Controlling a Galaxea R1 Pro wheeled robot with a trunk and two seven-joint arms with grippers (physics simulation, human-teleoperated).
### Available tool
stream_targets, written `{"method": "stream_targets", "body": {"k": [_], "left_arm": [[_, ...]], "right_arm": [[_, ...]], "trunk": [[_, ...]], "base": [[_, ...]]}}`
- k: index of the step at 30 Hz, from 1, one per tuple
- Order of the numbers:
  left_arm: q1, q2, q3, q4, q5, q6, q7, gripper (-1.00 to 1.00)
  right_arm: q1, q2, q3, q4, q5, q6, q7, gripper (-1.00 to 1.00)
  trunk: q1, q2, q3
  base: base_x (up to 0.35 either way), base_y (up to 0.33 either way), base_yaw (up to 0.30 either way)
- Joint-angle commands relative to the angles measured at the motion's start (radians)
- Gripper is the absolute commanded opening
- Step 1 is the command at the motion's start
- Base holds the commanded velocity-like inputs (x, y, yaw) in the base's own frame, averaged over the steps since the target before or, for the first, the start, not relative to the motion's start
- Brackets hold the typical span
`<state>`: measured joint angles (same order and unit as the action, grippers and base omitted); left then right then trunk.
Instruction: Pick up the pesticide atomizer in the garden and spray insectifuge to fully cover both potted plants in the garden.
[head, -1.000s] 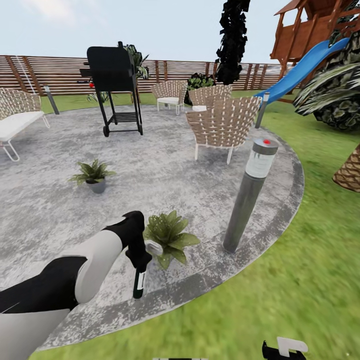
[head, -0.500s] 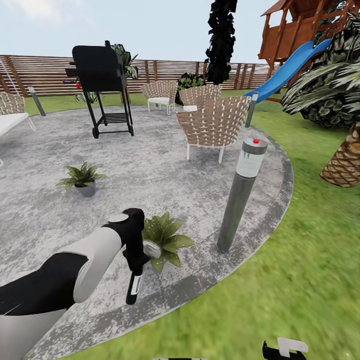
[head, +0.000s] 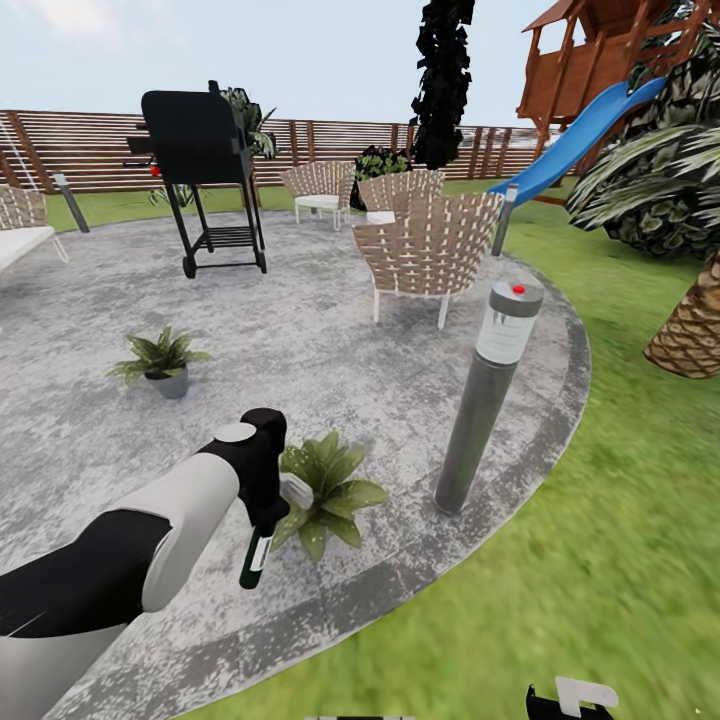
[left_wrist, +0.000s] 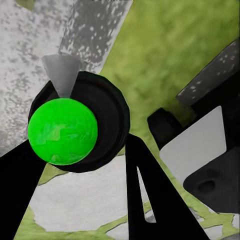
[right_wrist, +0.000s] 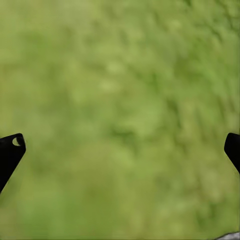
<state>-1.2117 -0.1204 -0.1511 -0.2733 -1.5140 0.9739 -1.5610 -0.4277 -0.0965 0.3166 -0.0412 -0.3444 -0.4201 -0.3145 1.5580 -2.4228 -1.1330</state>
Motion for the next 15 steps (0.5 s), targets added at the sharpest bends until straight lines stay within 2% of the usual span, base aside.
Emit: {"method": "stream_targets", "body": {"k": [1, 6, 11, 15], "left_arm": [[0.000, -0.001, 0.000, -0.003, -0.011, 0.008, -0.010, -1.00], [-0.002, -0.004, 0.003, -0.003, -0.007, 0.006, -0.010, -1.00], [0.003, -0.049, 0.005, 0.002, -0.006, 0.012, -0.010, -1.00], [0.001, -0.054, 0.005, -0.002, 0.001, 0.017, -0.010, -1.00]], "right_arm": [[0.000, 0.000, 0.009, 0.000, -0.007, -0.002, -0.003, 1.00], [0.000, 0.001, 0.009, 0.000, -0.006, -0.001, -0.003, 1.00], [0.000, 0.001, 0.009, 0.000, -0.005, 0.000, -0.002, 1.00], [0.000, 0.001, 0.009, 0.000, -0.005, 0.000, -0.002, 1.00]], "trunk": [[0.000, 0.000, -0.001], [0.000, 0.000, -0.001], [0.000, 0.000, -0.001], [0.000, 0.000, -0.001]], "base": [[0.027, 0.000, 0.000], [0.008, 0.000, 0.000], [0.000, 0.000, 0.000], [0.000, 0.000, 0.000]]}}
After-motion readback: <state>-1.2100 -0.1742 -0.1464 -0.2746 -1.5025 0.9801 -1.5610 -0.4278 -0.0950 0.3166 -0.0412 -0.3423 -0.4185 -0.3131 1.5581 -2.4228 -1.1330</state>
